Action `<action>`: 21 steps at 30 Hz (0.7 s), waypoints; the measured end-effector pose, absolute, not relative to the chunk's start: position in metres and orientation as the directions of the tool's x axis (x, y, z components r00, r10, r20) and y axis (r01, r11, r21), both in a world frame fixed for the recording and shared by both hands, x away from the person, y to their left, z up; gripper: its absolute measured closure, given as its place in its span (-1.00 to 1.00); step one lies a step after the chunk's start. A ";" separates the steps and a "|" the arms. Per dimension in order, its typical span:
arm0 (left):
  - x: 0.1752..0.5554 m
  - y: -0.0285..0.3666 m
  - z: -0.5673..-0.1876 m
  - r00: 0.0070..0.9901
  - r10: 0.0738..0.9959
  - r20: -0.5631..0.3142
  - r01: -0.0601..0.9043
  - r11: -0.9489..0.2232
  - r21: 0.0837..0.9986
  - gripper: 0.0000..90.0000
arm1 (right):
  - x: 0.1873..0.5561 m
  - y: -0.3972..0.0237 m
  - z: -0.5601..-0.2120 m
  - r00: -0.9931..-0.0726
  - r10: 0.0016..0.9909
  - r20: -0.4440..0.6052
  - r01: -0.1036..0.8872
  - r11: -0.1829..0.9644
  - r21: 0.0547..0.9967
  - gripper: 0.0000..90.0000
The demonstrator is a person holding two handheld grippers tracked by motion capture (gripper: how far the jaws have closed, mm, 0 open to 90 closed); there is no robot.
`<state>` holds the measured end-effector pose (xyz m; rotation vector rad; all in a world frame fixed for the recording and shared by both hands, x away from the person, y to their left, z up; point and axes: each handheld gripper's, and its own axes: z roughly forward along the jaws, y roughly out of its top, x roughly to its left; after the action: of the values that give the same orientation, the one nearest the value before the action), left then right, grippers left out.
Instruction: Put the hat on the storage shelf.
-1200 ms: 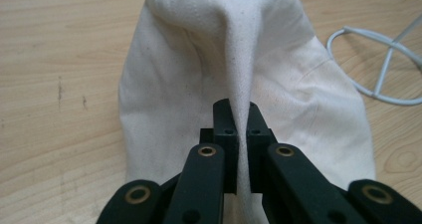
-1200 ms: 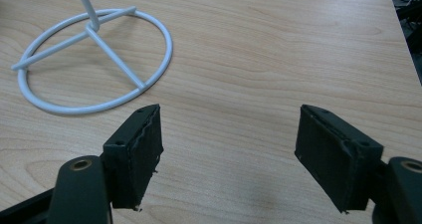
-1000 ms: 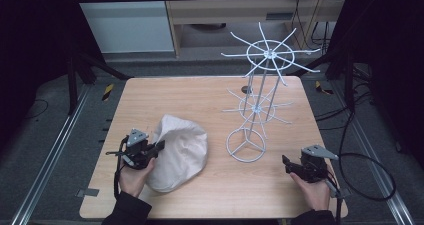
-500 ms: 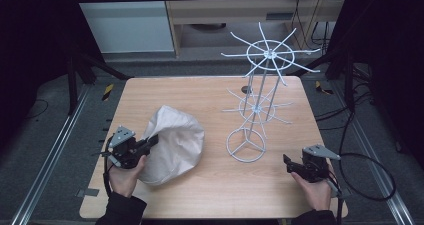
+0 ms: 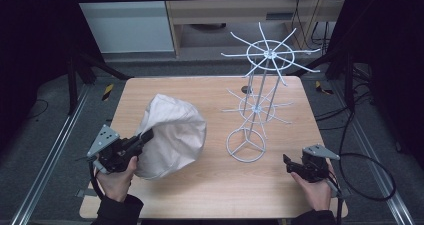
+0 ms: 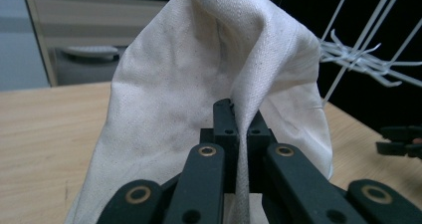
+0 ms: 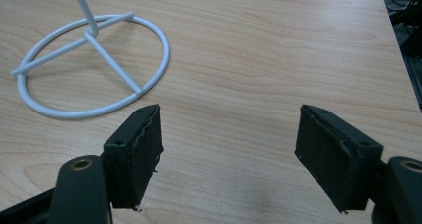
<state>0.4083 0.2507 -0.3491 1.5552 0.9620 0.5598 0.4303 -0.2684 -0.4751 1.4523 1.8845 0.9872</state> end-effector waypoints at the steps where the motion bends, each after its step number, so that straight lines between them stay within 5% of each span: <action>1: 0.406 0.250 -0.347 0.554 0.818 -0.156 0.260 0.009 0.966 0.96 | 0.430 -0.268 -0.475 -0.258 0.966 0.006 0.555 0.143 0.819 -0.41; 21: 0.373 0.247 -0.311 0.627 0.766 -0.143 0.105 0.099 0.990 0.96 | 0.430 -0.269 -0.475 -0.256 0.967 0.005 0.557 0.143 0.818 -0.41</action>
<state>0.3729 0.2475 -0.3110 1.4102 0.7941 0.5734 0.4297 -0.2686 -0.4755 1.4540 1.8846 0.9834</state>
